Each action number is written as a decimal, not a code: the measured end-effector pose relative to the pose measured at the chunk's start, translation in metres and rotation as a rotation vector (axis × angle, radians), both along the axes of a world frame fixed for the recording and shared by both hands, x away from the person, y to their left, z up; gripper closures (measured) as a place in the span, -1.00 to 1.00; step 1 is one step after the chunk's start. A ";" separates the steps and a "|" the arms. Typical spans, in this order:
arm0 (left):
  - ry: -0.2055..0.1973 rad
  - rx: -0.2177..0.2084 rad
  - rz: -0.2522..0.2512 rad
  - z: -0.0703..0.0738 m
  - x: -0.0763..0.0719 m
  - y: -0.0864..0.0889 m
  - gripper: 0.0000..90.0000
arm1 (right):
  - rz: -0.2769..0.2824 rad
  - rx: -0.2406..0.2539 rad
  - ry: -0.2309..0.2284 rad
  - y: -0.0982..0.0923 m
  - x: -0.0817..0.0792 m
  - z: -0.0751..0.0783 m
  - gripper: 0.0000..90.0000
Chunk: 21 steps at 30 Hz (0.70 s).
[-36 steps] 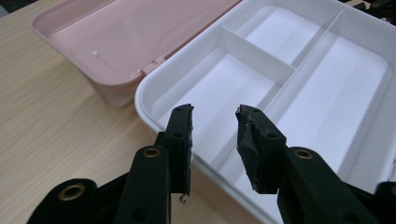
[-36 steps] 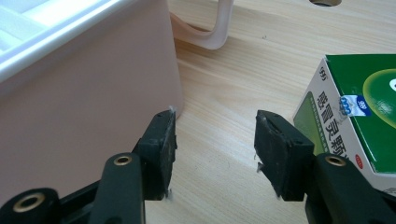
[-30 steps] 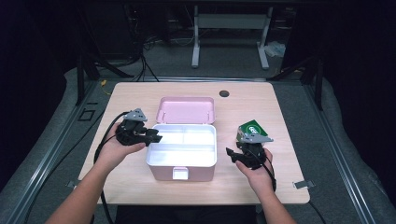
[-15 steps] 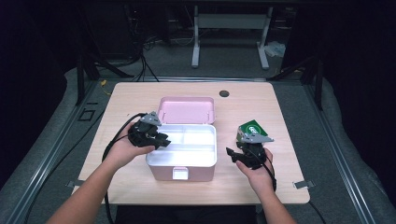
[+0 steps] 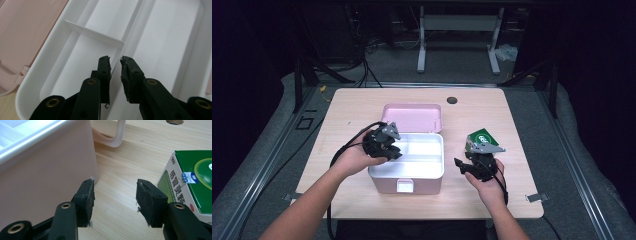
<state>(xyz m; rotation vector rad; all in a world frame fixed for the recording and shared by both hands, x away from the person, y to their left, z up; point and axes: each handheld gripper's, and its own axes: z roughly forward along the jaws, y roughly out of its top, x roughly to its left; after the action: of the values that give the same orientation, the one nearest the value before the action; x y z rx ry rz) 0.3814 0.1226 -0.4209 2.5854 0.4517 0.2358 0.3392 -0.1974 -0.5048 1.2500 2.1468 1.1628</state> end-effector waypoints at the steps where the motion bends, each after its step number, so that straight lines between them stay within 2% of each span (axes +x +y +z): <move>1: -0.006 0.013 -0.002 0.000 0.000 -0.002 0.72 | 0.000 0.000 0.000 0.000 0.000 0.000 0.07; 3: -0.001 0.018 -0.008 0.000 0.001 -0.003 0.73 | 0.000 0.000 0.000 0.000 0.000 0.000 0.07; 8: -0.004 0.068 -0.035 0.000 0.002 -0.008 0.75 | 0.007 0.002 0.003 -0.001 0.000 0.000 0.07; 12: -0.017 0.125 -0.058 0.001 0.002 -0.015 0.75 | 0.007 0.006 0.006 0.000 0.001 -0.001 0.07; 13: -0.018 0.158 -0.079 0.002 0.003 -0.018 0.76 | 0.007 0.010 0.008 -0.001 0.001 -0.001 0.07; 14: -0.018 0.158 -0.079 0.002 0.003 -0.018 0.76 | 0.007 0.010 0.008 -0.001 0.001 -0.001 0.07; 17: -0.013 0.212 -0.115 0.004 0.006 -0.024 0.78 | 0.006 0.012 0.009 -0.001 0.001 -0.001 0.07; 20: -0.012 0.239 -0.130 0.004 0.007 -0.027 0.79 | 0.007 0.012 0.009 -0.001 0.001 -0.001 0.07; 21: -0.006 0.265 -0.140 0.005 0.008 -0.029 0.84 | 0.002 0.010 0.007 -0.001 0.001 -0.001 0.07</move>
<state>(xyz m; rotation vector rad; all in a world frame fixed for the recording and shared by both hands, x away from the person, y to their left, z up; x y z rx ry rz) 0.3892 0.0931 -0.4160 2.8593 0.2490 0.2699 0.3401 -0.1980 -0.5058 1.2586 2.1499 1.1727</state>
